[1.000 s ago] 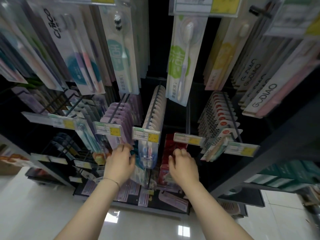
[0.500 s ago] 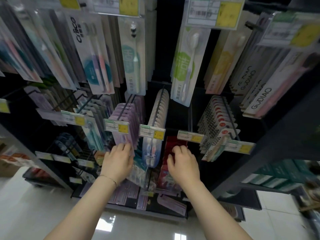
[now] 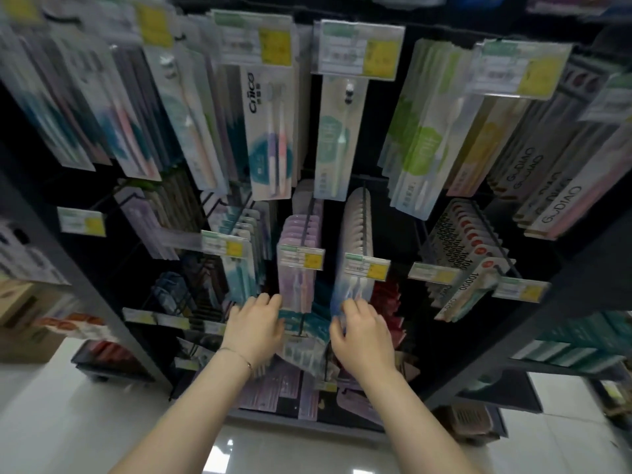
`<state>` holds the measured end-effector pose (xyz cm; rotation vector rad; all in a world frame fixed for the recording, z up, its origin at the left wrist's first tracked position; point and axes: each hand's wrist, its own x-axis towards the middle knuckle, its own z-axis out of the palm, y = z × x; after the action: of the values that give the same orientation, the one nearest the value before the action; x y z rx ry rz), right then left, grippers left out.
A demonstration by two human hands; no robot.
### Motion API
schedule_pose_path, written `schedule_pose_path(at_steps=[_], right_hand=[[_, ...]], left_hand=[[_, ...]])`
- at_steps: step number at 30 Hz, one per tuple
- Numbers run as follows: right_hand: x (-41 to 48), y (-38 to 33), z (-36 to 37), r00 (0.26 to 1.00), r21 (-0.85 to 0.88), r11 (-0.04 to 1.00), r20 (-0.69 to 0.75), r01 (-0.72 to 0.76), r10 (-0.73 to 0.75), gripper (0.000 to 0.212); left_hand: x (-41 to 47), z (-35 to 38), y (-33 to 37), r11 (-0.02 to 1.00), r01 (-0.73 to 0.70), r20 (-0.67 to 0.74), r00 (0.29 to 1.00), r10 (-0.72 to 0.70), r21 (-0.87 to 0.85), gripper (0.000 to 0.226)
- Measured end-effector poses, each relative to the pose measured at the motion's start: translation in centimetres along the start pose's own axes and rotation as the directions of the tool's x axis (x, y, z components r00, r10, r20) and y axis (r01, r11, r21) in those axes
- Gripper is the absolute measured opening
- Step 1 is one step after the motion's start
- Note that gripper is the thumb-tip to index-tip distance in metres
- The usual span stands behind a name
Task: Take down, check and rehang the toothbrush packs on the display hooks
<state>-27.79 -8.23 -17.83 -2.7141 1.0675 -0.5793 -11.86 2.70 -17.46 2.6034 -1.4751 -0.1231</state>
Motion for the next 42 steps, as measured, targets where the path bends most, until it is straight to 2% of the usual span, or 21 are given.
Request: schedule_pose_path(at_steps=[9, 16, 21, 32, 42], right_hand=[[0.9, -8.1, 2.4, 0.999, 0.008, 0.999, -0.015, 0.034, -0.034, 0.014], [2.5, -13.2, 3.6, 0.994, 0.049, 0.993, -0.003, 0.111, -0.111, 0.017], [4.0, -15.0, 3.7, 0.983, 0.075, 0.982, 0.047, 0.171, -0.175, 0.025], [6.9, -17.0, 6.1, 0.958, 0.111, 0.955, 0.062, 0.273, -0.281, 0.017], [7.8, -20.4, 9.0, 0.948, 0.108, 0.949, 0.088, 0.298, -0.307, 0.022]], left_hand=[[-2.1, -2.0, -6.1, 0.998, 0.015, 0.012, 1.000, -0.016, 0.053, 0.028], [-2.9, -3.5, -9.6, 0.999, 0.037, -0.048, 0.998, -0.035, 0.032, 0.028], [-2.3, -4.3, -11.1, 0.996, 0.079, -0.083, 0.994, -0.076, 0.033, 0.025], [-0.8, -4.7, -12.9, 0.986, 0.164, -0.087, 0.983, -0.162, 0.025, 0.031], [-0.2, -4.2, -16.9, 0.983, 0.180, -0.085, 0.980, -0.178, 0.018, 0.028]])
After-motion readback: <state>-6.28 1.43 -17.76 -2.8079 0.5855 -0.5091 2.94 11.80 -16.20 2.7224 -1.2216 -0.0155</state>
